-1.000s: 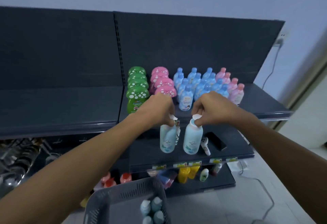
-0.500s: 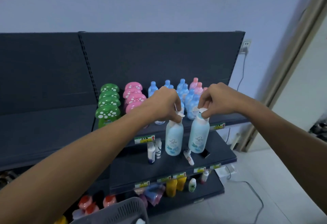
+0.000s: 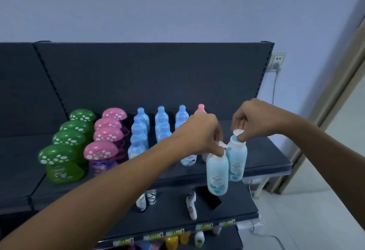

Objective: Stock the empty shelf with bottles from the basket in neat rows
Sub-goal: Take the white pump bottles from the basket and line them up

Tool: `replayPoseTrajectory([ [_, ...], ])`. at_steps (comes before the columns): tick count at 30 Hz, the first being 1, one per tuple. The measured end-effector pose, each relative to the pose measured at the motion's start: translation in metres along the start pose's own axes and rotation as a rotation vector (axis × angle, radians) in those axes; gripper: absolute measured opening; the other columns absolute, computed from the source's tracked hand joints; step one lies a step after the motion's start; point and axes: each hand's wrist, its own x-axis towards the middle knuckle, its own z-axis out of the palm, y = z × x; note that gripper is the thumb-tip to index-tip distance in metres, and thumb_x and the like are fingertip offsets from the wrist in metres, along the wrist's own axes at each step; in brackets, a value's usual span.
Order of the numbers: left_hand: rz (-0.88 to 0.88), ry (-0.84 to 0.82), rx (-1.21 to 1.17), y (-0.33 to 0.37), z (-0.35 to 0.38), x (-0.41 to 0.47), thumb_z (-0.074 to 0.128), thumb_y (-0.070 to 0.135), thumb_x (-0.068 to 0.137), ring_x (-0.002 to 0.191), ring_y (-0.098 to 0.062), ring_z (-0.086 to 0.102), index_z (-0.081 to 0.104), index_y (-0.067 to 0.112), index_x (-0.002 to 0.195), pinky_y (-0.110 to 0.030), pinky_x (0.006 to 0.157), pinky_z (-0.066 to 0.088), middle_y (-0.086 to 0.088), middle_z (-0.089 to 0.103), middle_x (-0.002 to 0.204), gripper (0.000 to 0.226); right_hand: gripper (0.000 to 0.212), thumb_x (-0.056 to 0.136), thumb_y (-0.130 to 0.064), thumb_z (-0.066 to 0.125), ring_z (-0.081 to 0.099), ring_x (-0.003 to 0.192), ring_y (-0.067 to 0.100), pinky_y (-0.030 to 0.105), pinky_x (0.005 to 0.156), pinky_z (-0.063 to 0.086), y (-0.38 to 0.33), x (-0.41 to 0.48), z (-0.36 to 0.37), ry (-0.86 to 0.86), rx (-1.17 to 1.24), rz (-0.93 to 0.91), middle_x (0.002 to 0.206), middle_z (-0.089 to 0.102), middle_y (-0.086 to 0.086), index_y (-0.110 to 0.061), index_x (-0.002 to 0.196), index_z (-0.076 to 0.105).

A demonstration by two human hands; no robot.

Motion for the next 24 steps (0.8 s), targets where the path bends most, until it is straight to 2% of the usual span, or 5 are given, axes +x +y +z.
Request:
replayPoseTrajectory([
  [1, -0.015, -0.012, -0.01, 0.004, 0.004, 0.013, 0.081, 0.034, 0.073, 0.079, -0.013, 0.064, 0.08, 0.018, 0.086, -0.029, 0.095, 0.045, 0.008, 0.075, 0.074, 0.021, 0.019, 0.056, -0.04, 0.076, 0.065, 0.069, -0.008, 0.029, 0.067, 0.06, 0.014, 0.007, -0.002, -0.001, -0.001, -0.009, 0.07, 0.069, -0.027, -0.034, 0.073, 0.073],
  [3, -0.047, -0.017, -0.024, 0.011, 0.011, 0.039, 0.082, 0.035, 0.073, 0.082, -0.011, 0.068, 0.08, 0.018, 0.088, -0.038, 0.103, 0.046, 0.01, 0.075, 0.078, 0.023, 0.018, 0.057, -0.039, 0.077, 0.066, 0.069, -0.005, 0.03, 0.067, 0.06, 0.04, 0.023, -0.006, -0.002, 0.001, -0.024, 0.069, 0.069, -0.025, -0.034, 0.074, 0.073],
  [11, -0.188, 0.038, -0.031, 0.008, 0.032, 0.124, 0.083, 0.041, 0.065, 0.075, -0.004, 0.067, 0.08, 0.025, 0.085, -0.034, 0.072, 0.061, 0.017, 0.07, 0.071, 0.025, 0.018, 0.058, -0.039, 0.079, 0.067, 0.073, -0.002, 0.034, 0.071, 0.061, 0.114, 0.093, -0.014, 0.003, -0.024, -0.099, 0.072, 0.07, -0.023, -0.036, 0.074, 0.074],
  [17, -0.288, 0.072, -0.032, -0.017, 0.043, 0.172, 0.084, 0.039, 0.063, 0.07, -0.002, 0.069, 0.08, 0.026, 0.086, -0.032, 0.068, 0.062, 0.016, 0.072, 0.072, 0.027, 0.017, 0.063, -0.037, 0.083, 0.066, 0.078, -0.001, 0.034, 0.073, 0.061, 0.141, 0.146, -0.014, 0.018, -0.027, -0.15, 0.076, 0.07, -0.023, -0.035, 0.078, 0.075],
  [24, -0.358, 0.084, -0.038, -0.043, 0.055, 0.205, 0.084, 0.038, 0.065, 0.071, -0.002, 0.067, 0.082, 0.024, 0.088, -0.033, 0.07, 0.061, 0.015, 0.072, 0.07, 0.027, 0.018, 0.063, -0.035, 0.079, 0.066, 0.081, 0.001, 0.032, 0.07, 0.059, 0.16, 0.199, -0.002, 0.037, 0.003, -0.142, 0.078, 0.069, -0.025, -0.037, 0.08, 0.074],
])
